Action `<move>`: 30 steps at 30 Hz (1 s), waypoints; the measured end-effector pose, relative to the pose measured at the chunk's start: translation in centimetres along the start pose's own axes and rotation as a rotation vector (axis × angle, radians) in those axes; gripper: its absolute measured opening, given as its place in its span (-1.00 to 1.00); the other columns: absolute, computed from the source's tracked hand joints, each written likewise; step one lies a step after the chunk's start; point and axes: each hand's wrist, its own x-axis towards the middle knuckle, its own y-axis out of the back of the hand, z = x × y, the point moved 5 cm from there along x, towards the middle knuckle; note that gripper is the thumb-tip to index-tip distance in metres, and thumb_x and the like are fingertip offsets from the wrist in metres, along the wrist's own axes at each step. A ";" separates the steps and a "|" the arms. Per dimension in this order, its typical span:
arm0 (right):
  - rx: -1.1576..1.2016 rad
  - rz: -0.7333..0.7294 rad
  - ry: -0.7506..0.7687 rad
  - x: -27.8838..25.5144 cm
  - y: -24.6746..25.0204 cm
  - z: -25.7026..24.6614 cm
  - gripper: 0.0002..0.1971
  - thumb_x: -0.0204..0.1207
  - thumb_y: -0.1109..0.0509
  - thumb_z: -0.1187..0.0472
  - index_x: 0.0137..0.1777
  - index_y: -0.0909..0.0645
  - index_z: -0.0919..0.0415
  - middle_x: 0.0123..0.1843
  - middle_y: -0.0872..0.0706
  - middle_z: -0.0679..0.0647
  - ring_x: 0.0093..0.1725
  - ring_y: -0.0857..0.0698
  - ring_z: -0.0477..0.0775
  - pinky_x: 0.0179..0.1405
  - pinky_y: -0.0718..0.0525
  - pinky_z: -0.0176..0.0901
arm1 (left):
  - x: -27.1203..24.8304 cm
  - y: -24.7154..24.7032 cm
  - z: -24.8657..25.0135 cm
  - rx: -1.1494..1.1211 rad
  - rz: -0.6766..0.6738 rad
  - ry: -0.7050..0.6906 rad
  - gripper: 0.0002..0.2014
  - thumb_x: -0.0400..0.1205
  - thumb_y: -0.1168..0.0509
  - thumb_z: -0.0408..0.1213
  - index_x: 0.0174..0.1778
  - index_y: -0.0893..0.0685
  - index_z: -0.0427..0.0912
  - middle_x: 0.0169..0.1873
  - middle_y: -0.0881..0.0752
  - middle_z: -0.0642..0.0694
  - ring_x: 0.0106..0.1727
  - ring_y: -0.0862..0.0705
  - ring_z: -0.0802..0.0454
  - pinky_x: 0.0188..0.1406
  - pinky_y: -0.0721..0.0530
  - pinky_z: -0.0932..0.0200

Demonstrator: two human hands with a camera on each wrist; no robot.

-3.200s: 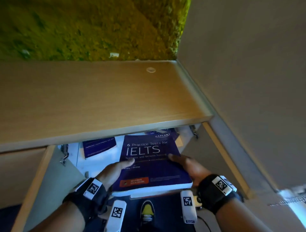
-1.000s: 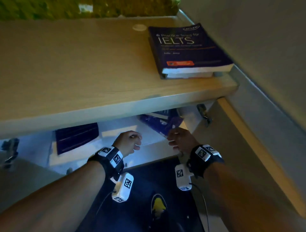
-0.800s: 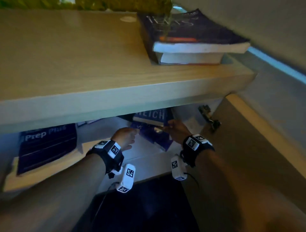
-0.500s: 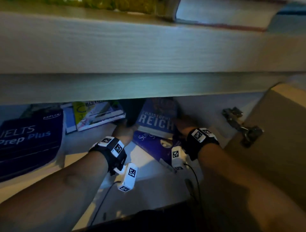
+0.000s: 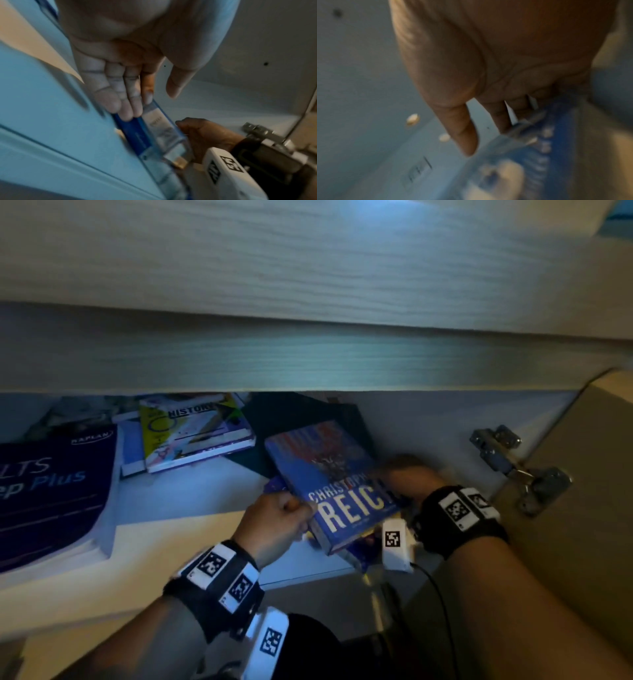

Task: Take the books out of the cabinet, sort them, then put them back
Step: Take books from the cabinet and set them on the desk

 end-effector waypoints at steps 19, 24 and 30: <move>0.257 -0.266 -0.310 -15.4 -7.5 -1.0 -0.47 0.48 -0.52 -0.31 0.15 -0.81 0.14 0.05 -0.91 0.05 0.12 -0.84 0.22 0.41 -0.69 0.26 | -8.1 5.3 0.1 -0.344 0.150 0.284 -0.88 0.59 -0.46 -0.43 -0.11 -0.73 -0.11 -0.14 -0.75 -0.07 -0.09 -0.68 -0.10 0.11 -0.53 0.01; 0.514 -0.270 -0.369 -23.0 -7.0 -4.9 -0.54 0.53 -0.57 -0.13 0.22 -0.76 0.23 0.00 -0.91 0.13 0.02 -0.86 0.25 0.24 -0.77 0.20 | -13.9 8.4 4.2 -0.399 0.067 0.294 -0.74 0.51 -0.45 -0.52 0.04 -0.79 -0.13 0.05 -0.83 -0.29 0.14 -0.76 -0.34 0.30 -0.62 -0.35; 0.777 -0.249 -0.334 -31.5 -4.2 -10.1 -0.43 0.25 -0.71 0.22 0.18 -0.63 0.50 0.09 -0.80 0.37 0.04 -0.85 0.30 0.09 -0.84 0.22 | -22.3 12.0 10.5 -0.433 -0.086 0.503 -0.43 0.32 -0.57 -0.37 0.25 -0.58 -0.13 0.24 -0.67 -0.38 0.17 -0.71 -0.45 0.18 -0.68 -0.43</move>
